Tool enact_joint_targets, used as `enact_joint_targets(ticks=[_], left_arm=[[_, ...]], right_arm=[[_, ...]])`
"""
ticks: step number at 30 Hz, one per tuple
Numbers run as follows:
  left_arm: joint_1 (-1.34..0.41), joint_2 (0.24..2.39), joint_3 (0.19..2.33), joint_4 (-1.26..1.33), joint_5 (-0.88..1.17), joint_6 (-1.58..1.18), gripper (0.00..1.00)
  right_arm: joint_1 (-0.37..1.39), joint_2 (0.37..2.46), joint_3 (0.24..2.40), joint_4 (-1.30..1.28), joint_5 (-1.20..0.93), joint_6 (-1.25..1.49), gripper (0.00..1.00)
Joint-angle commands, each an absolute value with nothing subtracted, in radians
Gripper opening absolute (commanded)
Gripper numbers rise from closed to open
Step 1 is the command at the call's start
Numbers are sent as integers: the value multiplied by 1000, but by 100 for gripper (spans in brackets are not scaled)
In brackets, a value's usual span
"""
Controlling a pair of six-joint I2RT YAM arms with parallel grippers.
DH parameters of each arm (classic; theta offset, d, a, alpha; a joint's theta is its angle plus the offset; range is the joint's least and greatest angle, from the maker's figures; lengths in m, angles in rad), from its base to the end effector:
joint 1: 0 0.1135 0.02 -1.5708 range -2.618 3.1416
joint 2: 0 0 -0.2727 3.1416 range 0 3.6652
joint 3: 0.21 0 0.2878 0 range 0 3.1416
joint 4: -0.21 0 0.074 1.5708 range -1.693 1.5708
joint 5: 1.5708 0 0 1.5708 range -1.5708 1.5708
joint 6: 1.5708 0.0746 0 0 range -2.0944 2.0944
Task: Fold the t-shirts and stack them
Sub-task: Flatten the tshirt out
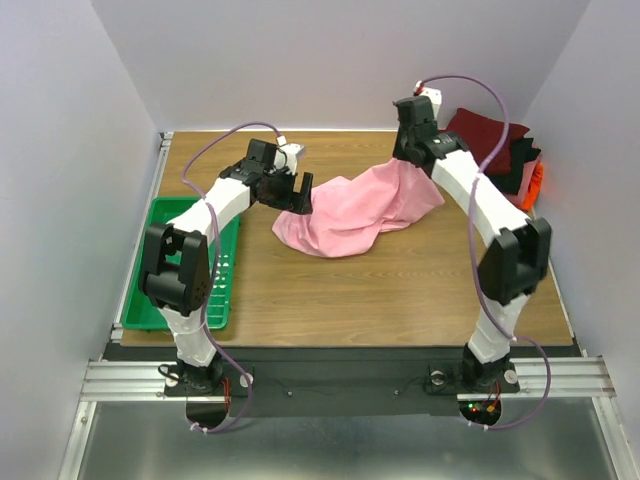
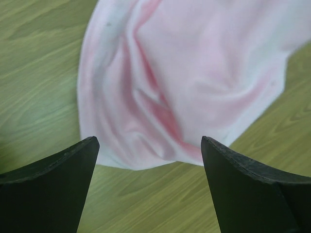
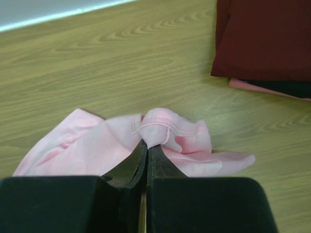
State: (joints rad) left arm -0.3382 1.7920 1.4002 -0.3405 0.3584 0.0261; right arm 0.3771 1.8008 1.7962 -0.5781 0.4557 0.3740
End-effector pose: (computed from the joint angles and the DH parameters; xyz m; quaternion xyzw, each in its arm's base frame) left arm 0.4346 -0.1806 0.2313 0.2342 0.8708 -0.2231 0.3704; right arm 0.4599 0.1468 0.3601 0.1058 0.8578 -0.0156 0.5027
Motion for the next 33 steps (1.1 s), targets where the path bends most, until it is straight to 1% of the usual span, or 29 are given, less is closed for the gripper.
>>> enact_joint_targets(ticks=[1,3,6,8,13,14,16,17,18,19,20,21,22,24,25,26,28,29,31,33], left_arm=[[-354,1798,1408,-331,532,52,99],[-365,1819,1416,-341,571,55,99],[-399,1850,1436,-371,560,67,99],[-413,1861,1436,-383,543,69,99],[-426,1890,1437,-400,561,72,99],[-434,1907,1445,-406,583,72,99],[-445,1933,1456,-416,589,77,99],[-452,1948,1469,-426,588,80,98],[-454,1979,1476,-431,586,81,95],[-454,1996,1495,-439,581,81,82],[-454,2009,1503,-454,569,83,72],[-454,2035,1514,-463,560,84,60],[-454,2043,1519,-465,549,83,41],[-454,2062,1542,-479,525,83,24],[-453,2066,1555,-485,522,83,12],[-453,2069,1568,-486,514,81,6],[-453,2074,1571,-488,509,81,1],[-453,2075,1581,-494,502,80,0],[-449,2079,1591,-502,486,80,0],[-445,2075,1595,-503,482,78,0]], right_arm=[[345,1919,1916,-595,463,370,0],[330,2012,1957,-592,442,376,0],[302,2123,2064,-591,400,390,0],[285,2163,2130,-591,374,394,0],[265,2256,2200,-589,336,399,1],[261,2264,2215,-589,321,403,10],[255,2276,2232,-589,289,403,33],[253,2272,2235,-589,269,402,60],[253,2261,2220,-589,264,400,72],[253,2250,2209,-589,261,399,79],[253,2217,2186,-589,265,396,84],[253,2194,2128,-589,271,394,86],[253,2169,2087,-588,276,396,86],[253,2093,2002,-586,284,403,87],[253,2065,1905,-581,288,413,87],[250,2024,1805,-571,290,425,87],[250,1984,1760,-554,279,431,86],[241,1968,1671,-545,266,451,86],[224,1922,1567,-509,249,472,84],[213,1899,1528,-488,233,476,81]])
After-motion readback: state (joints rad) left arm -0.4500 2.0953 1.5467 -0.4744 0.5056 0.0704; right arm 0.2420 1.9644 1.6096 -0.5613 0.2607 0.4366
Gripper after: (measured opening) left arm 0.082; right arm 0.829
